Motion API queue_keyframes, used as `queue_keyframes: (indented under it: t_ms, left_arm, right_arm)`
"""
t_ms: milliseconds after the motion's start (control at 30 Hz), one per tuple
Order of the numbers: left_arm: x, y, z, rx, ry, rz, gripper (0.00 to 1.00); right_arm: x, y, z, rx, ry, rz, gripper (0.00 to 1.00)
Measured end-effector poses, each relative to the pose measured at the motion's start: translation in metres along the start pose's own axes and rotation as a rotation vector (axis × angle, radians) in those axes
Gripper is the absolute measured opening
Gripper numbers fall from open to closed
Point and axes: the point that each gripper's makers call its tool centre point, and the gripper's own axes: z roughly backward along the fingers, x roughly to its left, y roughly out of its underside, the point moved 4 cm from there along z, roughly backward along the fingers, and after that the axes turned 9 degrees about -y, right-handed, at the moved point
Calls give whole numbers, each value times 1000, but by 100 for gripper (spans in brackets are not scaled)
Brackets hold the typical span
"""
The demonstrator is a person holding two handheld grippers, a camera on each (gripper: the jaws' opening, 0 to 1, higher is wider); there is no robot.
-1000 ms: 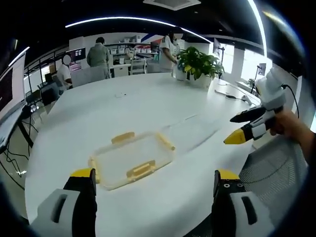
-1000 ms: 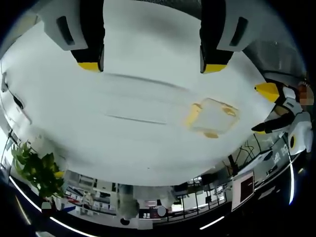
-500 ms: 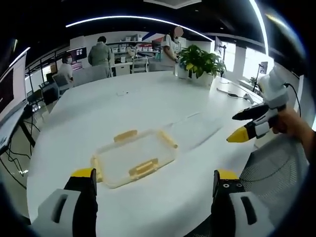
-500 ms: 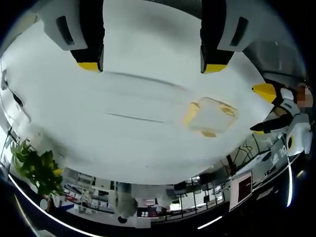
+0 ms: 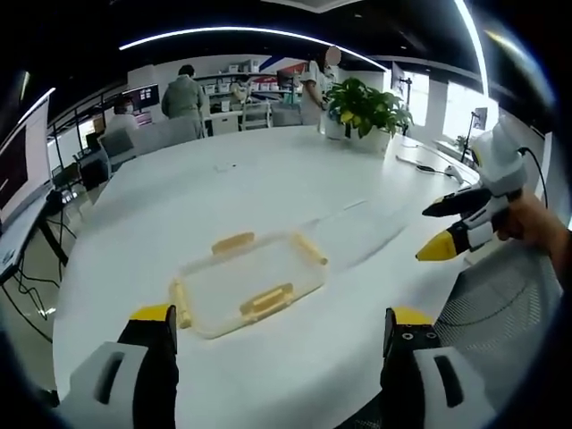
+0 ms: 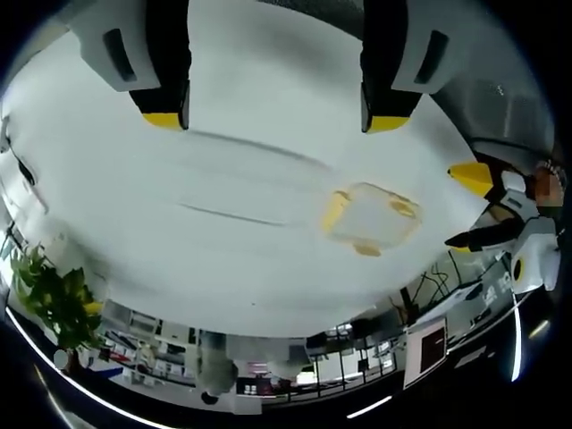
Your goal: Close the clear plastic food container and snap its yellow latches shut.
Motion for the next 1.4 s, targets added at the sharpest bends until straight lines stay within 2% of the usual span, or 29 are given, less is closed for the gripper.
queue_keyframes:
  t_ms: [200, 267, 333, 433, 567, 633, 700, 767, 833, 933, 1100, 1167, 1200, 1267, 1367, 1400]
  left_arm:
    - [3, 0, 0, -4, -5, -2, 92]
    - [3, -2, 0, -9, 12, -1, 91]
    - [2, -5, 2, -27, 44, 49, 92]
    - [6, -7, 3, -12, 75, 125, 92]
    - [28, -15, 5, -38, 43, 63, 93]
    - [43, -22, 3, -99, 7, -10, 93]
    - [54, -21, 2, -88, -19, -50, 93]
    - [58, -23, 0, -84, 10, -56, 94]
    - [59, -28, -2, -121, 69, -51, 98]
    - [68, -27, -5, -86, 66, -40, 98]
    - [85, -29, -12, -88, 94, -120, 94]
    - [91, -26, -16, -56, 104, -149, 94]
    - [98, -19, -18, 4, 92, -181, 97]
    - [108, -10, -22, 77, 83, -251, 99]
    - [113, -7, -27, 73, 107, -344, 99]
    - [114, -4, -28, 93, 131, -362, 99]
  right_arm:
    - [6, -4, -1, -24, -38, 0, 80]
    - [7, -7, 0, -43, -43, 14, 79]
    - [9, -10, 0, -48, -61, 22, 79]
    - [10, -18, -1, -57, -77, 71, 78]
    - [9, -41, -3, -91, -87, 219, 75]
    - [7, -50, -6, -104, -89, 222, 74]
    - [6, -60, -11, -119, -112, 240, 73]
    - [5, -66, -15, -114, -117, 249, 73]
    - [3, -69, -19, -106, -119, 255, 74]
    - [0, -72, -26, -94, -130, 256, 74]
    - [1, -77, -33, -75, -156, 299, 75]
    - [0, -82, -35, -67, -157, 347, 78]
    - [1, -85, -37, -60, -170, 374, 79]
    - [1, -91, -40, -60, -189, 392, 80]
    - [2, -98, -43, -46, -208, 429, 81]
    - [2, -100, -45, -31, -216, 447, 80]
